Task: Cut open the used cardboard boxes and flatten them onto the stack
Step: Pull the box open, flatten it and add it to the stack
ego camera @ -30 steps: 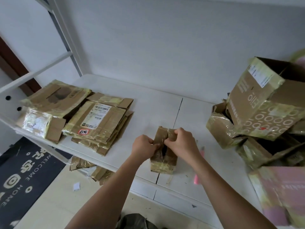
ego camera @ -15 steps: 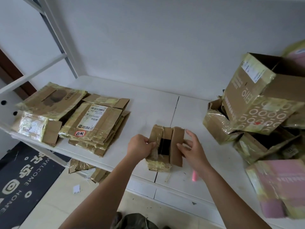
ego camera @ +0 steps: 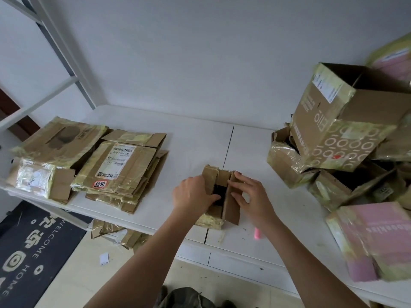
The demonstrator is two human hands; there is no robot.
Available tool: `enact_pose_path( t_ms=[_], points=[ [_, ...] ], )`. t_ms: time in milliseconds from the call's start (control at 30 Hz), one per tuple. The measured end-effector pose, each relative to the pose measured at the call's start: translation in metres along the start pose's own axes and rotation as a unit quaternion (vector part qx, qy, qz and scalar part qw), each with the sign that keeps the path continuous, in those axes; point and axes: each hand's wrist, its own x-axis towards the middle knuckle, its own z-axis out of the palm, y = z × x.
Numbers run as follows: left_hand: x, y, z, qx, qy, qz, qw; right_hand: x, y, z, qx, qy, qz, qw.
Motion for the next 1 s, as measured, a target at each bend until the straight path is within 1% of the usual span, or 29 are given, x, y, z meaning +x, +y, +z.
enact_pose_path(
  t_ms=[67, 100, 167, 233, 267, 333, 400, 467, 500, 533, 600, 633, 700, 800, 867, 900, 933, 1000],
  points=[
    [0.000, 0.002, -0.001, 0.007, -0.010, -0.008, 1.000, 0.001, -0.003, 0.000, 0.011, -0.002, 0.003, 1.000],
    [0.000, 0.002, -0.002, -0.006, -0.010, -0.010, 1.000, 0.002, -0.005, 0.000, 0.014, -0.006, 0.006, 1.000],
    [0.001, -0.002, -0.006, -0.054, -0.018, -0.015, 0.998, 0.002, -0.006, -0.002, 0.022, -0.016, 0.017, 0.999],
    [0.004, -0.012, -0.012, -0.136, -0.053, -0.022, 0.989, 0.001, -0.005, -0.004, 0.030, -0.024, 0.027, 0.999],
    [0.007, -0.018, -0.015, -0.193, -0.074, -0.025, 0.978, 0.001, -0.004, -0.006, 0.034, -0.023, 0.031, 0.999],
    [0.008, -0.031, -0.019, -0.309, -0.102, -0.037, 0.945, -0.002, -0.003, -0.007, 0.041, -0.022, 0.033, 0.998],
    [0.006, -0.040, -0.019, -0.375, -0.109, -0.049, 0.919, -0.004, -0.004, -0.008, 0.034, -0.026, 0.028, 0.999],
    [0.003, -0.041, -0.018, -0.388, -0.112, -0.046, 0.913, -0.003, -0.006, -0.011, -0.012, -0.013, 0.017, 1.000],
    [0.003, -0.039, -0.018, -0.378, -0.113, -0.036, 0.918, 0.000, -0.008, -0.013, -0.058, 0.000, 0.011, 0.998],
    [0.003, -0.035, -0.019, -0.355, -0.112, -0.020, 0.928, 0.003, -0.011, -0.016, -0.124, 0.009, 0.004, 0.992],
    [0.003, -0.024, -0.024, -0.296, -0.103, 0.023, 0.949, 0.011, -0.017, -0.021, -0.260, 0.013, 0.003, 0.966],
    [0.003, -0.019, -0.026, -0.271, -0.097, 0.050, 0.956, 0.014, -0.019, -0.022, -0.289, 0.018, 0.011, 0.957],
    [0.002, -0.012, -0.030, -0.250, -0.089, 0.092, 0.960, 0.015, -0.024, -0.023, -0.269, 0.032, 0.024, 0.962],
    [0.004, -0.009, -0.038, -0.303, -0.065, 0.106, 0.945, 0.015, -0.029, -0.021, -0.192, 0.029, 0.017, 0.981],
    [0.005, -0.010, -0.042, -0.375, -0.019, 0.083, 0.923, 0.014, -0.032, -0.016, -0.122, 0.005, 0.030, 0.992],
    [0.006, -0.011, -0.041, -0.404, -0.001, 0.058, 0.913, 0.013, -0.033, -0.012, -0.075, -0.001, 0.051, 0.996],
    [0.007, -0.014, -0.038, -0.415, 0.009, 0.032, 0.909, 0.012, -0.033, -0.009, -0.036, 0.003, 0.074, 0.997],
    [0.003, -0.019, -0.031, -0.399, 0.015, 0.006, 0.917, 0.010, -0.032, -0.004, -0.016, 0.027, 0.102, 0.994]
  ],
)
